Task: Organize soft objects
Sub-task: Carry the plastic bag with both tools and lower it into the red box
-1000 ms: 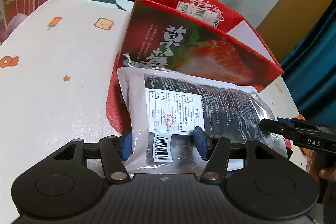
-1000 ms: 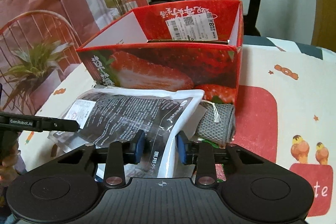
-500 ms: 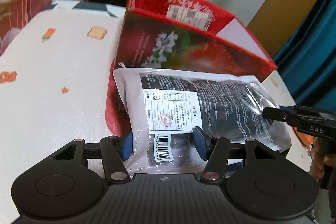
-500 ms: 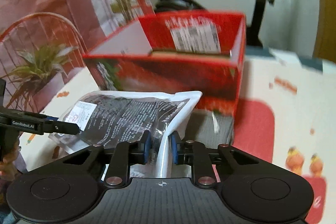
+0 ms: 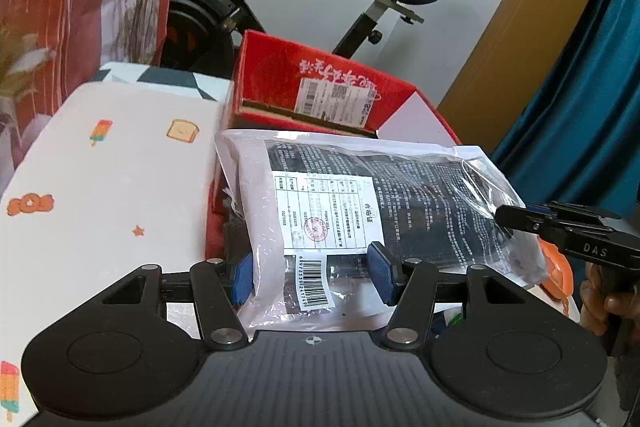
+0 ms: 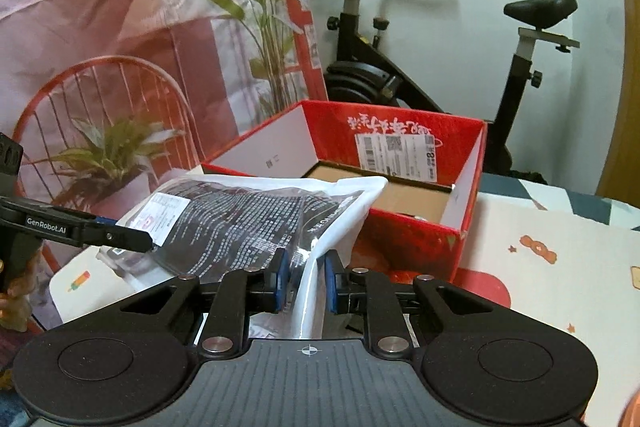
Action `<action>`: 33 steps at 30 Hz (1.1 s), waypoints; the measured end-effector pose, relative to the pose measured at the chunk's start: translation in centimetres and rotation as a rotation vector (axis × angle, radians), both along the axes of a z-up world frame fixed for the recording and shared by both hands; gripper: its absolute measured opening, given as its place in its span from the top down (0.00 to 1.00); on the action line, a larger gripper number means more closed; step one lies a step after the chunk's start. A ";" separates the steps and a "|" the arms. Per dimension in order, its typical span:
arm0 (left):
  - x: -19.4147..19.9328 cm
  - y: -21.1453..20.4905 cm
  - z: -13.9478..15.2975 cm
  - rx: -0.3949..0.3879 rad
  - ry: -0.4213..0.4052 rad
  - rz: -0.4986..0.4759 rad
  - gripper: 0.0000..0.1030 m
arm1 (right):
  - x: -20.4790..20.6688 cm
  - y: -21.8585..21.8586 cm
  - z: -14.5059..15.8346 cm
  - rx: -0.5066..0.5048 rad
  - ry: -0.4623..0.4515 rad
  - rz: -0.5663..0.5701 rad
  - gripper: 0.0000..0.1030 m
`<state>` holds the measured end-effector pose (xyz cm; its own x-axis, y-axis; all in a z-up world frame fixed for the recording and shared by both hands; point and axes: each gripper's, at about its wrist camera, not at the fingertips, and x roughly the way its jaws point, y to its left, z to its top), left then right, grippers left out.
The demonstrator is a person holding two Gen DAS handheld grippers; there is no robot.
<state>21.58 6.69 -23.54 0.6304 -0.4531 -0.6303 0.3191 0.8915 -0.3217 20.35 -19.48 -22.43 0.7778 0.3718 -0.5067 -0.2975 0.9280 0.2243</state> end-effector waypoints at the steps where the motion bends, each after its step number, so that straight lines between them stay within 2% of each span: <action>1: 0.0 0.0 0.2 0.002 -0.006 0.002 0.42 | -0.1 0.0 0.1 0.005 -0.004 -0.001 0.83; 6: -0.4 0.3 1.3 0.001 -0.039 0.016 0.42 | -0.1 -0.4 0.8 0.055 -0.020 -0.014 0.84; 11: 0.5 0.0 2.9 0.001 -0.082 0.018 0.42 | 0.6 -1.0 2.3 0.064 -0.055 -0.025 0.84; 23: 5.8 -3.0 7.3 0.025 -0.230 -0.005 0.42 | 5.3 -3.3 6.2 -0.047 -0.192 -0.080 0.84; 28: 9.8 -5.0 7.0 0.036 -0.196 -0.025 0.42 | 8.4 -5.2 5.4 -0.063 -0.181 -0.128 0.84; 33: 13.6 -6.5 4.2 0.039 -0.095 -0.029 0.42 | 11.2 -6.6 2.9 -0.047 -0.120 -0.154 0.85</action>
<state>35.20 0.18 -19.32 0.6748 -0.4485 -0.5861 0.3724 0.8926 -0.2543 31.59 -26.08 -19.55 0.8793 0.2220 -0.4214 -0.1734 0.9732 0.1509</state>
